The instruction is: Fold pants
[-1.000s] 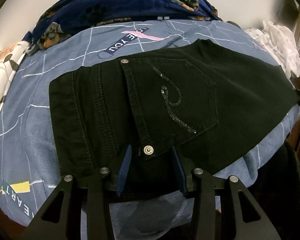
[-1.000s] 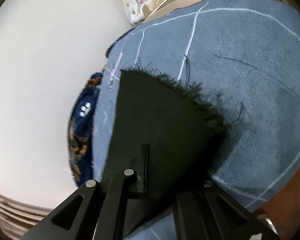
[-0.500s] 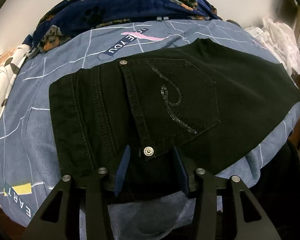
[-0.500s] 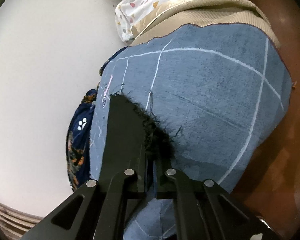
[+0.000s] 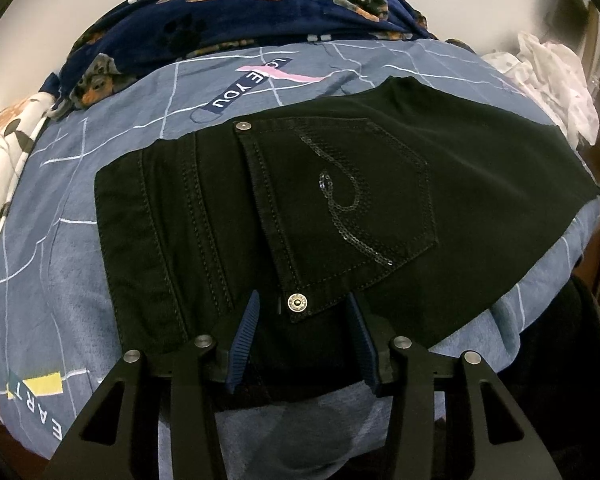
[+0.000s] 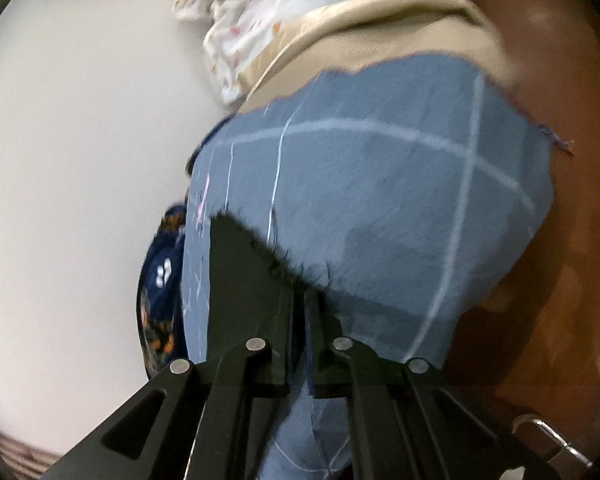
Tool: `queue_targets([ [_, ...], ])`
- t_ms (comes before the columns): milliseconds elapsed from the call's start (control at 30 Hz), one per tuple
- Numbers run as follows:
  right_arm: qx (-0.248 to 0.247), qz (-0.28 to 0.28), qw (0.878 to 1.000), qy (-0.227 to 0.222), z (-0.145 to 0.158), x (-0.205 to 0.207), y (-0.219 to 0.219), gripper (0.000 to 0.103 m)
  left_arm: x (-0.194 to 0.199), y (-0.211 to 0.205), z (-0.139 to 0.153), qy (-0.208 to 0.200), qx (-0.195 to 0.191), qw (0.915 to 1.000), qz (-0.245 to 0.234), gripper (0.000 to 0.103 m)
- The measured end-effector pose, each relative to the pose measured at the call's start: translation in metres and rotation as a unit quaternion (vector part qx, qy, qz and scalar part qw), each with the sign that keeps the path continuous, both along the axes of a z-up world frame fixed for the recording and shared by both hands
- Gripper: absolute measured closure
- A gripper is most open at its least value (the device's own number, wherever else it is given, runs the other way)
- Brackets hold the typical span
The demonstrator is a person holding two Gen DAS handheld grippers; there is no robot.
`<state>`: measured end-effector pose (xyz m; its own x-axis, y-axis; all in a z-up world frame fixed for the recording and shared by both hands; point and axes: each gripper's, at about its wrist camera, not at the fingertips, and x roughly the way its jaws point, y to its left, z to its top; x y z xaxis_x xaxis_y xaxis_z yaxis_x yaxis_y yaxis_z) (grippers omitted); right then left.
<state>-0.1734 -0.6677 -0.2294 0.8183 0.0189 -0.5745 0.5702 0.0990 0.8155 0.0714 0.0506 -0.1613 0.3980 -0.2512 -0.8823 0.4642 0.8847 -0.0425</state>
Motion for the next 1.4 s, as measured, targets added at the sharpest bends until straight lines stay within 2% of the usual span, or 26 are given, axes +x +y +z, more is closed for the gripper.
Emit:
queue_targets([
  [133, -0.011, 0.009, 1.000, -0.013, 0.009, -0.001, -0.004, 0.089, -0.001, 0.000, 0.000, -0.001, -0.003, 1.0000, 0.000, 0.055],
  [233, -0.044, 0.029, 0.998, 0.016, 0.016, 0.010, -0.003, 0.081, -0.001, 0.000, 0.000, -0.002, -0.003, 1.0000, -0.001, 0.054],
  [333, -0.087, 0.035, 0.995, 0.044, 0.029, 0.023, 0.001, 0.081, -0.001, 0.000, 0.000, -0.002, -0.004, 1.0000, 0.000, 0.052],
  [433, -0.126, 0.066, 0.990, 0.015, 0.054, 0.043, 0.013, 0.081, -0.001, -0.001, 0.000, -0.004, -0.005, 1.0000, -0.001, 0.049],
  [467, -0.136, 0.098, 0.986, -0.010, 0.064, 0.059, 0.022, 0.081, -0.001, -0.002, 0.000, -0.006, -0.004, 1.0000, -0.002, 0.049],
  [533, -0.146, 0.167, 0.974, -0.038, 0.075, 0.089, 0.044, 0.081, -0.001, -0.004, 0.000, -0.008, -0.003, 1.0000, -0.003, 0.047],
  [600, -0.154, 0.256, 0.953, -0.050, 0.079, 0.131, 0.080, 0.081, -0.001, -0.004, -0.001, -0.010, -0.004, 0.9999, -0.003, 0.046],
  [667, -0.168, 0.328, 0.929, -0.029, 0.073, 0.169, 0.116, 0.082, -0.001, -0.005, -0.001, -0.011, -0.005, 0.9999, -0.002, 0.045],
  [767, -0.187, 0.380, 0.906, 0.003, 0.056, 0.207, 0.149, 0.082, -0.001, -0.005, -0.001, -0.011, -0.005, 0.9999, -0.003, 0.045],
  [900, -0.154, 0.385, 0.910, 0.015, 0.036, 0.232, 0.142, 0.082, -0.001, -0.005, -0.001, -0.007, -0.007, 0.9999, -0.004, 0.045],
  [967, -0.153, 0.373, 0.914, 0.038, 0.027, 0.241, 0.128, 0.082, 0.000, -0.006, -0.001, -0.007, -0.009, 0.9999, -0.005, 0.044],
  [1000, -0.154, 0.364, 0.917, 0.050, 0.024, 0.244, 0.117, 0.086, 0.000, -0.005, -0.001, -0.007, -0.008, 0.9999, -0.005, 0.043],
  [1067, -0.159, 0.348, 0.922, 0.059, 0.023, 0.251, 0.097, 0.103, 0.000, -0.006, -0.001, -0.007, -0.008, 0.9999, -0.005, 0.042],
  [1100, -0.169, 0.334, 0.924, 0.074, 0.023, 0.254, 0.085, 0.103, 0.000, -0.006, -0.001, -0.007, -0.009, 0.9999, -0.005, 0.041],
  [1167, -0.169, 0.291, 0.938, 0.084, 0.026, 0.250, 0.059, 0.100, 0.000, -0.007, -0.002, -0.006, -0.008, 0.9999, -0.006, 0.039],
  [1200, -0.163, 0.259, 0.949, 0.077, 0.030, 0.243, 0.040, 0.093, 0.000, -0.008, -0.002, -0.006, -0.007, 0.9999, -0.006, 0.037],
  [1267, -0.140, 0.214, 0.966, 0.030, 0.038, 0.222, 0.012, 0.091, 0.001, -0.011, -0.003, -0.003, -0.005, 0.9999, -0.010, 0.033],
  [1400, -0.151, 0.167, 0.974, 0.016, 0.052, 0.180, -0.028, 0.089, 0.000, -0.020, -0.006, -0.004, 0.007, 0.9998, -0.021, 0.022],
])
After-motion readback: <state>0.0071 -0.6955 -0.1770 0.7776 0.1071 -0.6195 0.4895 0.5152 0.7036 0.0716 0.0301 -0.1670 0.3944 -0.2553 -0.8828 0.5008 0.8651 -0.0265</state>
